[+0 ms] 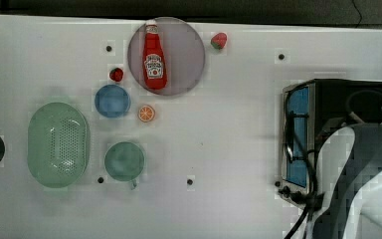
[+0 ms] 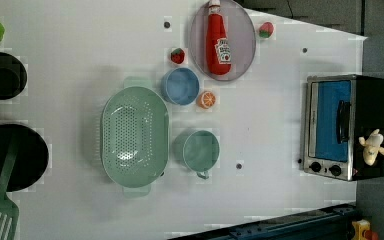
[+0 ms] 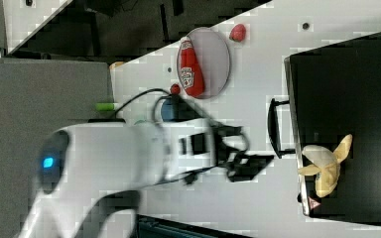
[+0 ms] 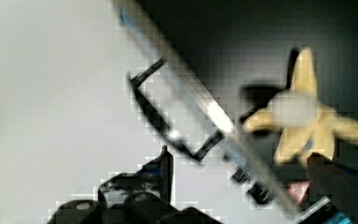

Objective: Pick banana from table and place on oven.

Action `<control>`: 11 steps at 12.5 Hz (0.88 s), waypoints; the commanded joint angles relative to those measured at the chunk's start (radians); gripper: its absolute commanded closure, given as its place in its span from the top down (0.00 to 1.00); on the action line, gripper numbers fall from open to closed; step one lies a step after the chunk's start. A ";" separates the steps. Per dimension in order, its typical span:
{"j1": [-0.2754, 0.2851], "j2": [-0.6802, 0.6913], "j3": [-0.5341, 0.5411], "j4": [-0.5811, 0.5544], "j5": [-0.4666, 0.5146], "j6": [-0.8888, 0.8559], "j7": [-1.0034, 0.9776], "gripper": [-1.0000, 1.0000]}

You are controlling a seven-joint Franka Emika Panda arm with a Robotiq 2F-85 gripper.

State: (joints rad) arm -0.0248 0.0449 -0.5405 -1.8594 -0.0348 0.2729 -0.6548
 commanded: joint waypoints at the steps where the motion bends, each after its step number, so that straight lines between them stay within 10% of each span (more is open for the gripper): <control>1: 0.049 -0.131 0.158 0.046 0.023 -0.118 0.341 1.00; 11: 0.052 -0.346 0.450 0.028 -0.034 -0.320 0.776 1.00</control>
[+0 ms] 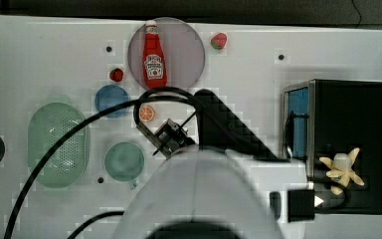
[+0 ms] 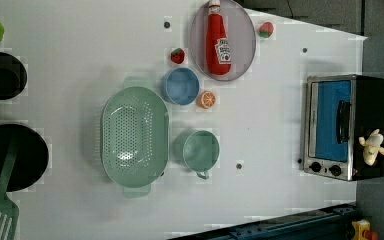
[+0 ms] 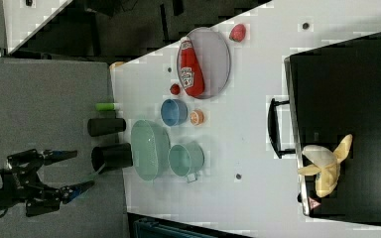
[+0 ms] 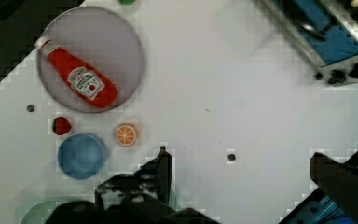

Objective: Pick banana from table and place on oven.

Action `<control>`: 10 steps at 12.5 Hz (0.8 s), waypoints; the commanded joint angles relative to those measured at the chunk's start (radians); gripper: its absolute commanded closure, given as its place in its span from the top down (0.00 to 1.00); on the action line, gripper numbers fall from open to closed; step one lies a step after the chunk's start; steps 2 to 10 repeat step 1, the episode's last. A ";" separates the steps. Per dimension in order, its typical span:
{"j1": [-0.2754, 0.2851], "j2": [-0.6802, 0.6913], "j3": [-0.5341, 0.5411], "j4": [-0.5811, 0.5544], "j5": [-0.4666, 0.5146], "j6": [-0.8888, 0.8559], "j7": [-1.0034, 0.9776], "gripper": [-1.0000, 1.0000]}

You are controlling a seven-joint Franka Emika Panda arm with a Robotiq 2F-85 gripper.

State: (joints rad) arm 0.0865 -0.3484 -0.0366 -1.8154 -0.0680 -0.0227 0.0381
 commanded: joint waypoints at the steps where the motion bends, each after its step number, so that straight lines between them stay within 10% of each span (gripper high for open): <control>1: -0.059 0.048 -0.057 -0.016 -0.001 -0.024 0.084 1.00; 10: -0.059 0.048 -0.057 -0.016 -0.001 -0.024 0.084 1.00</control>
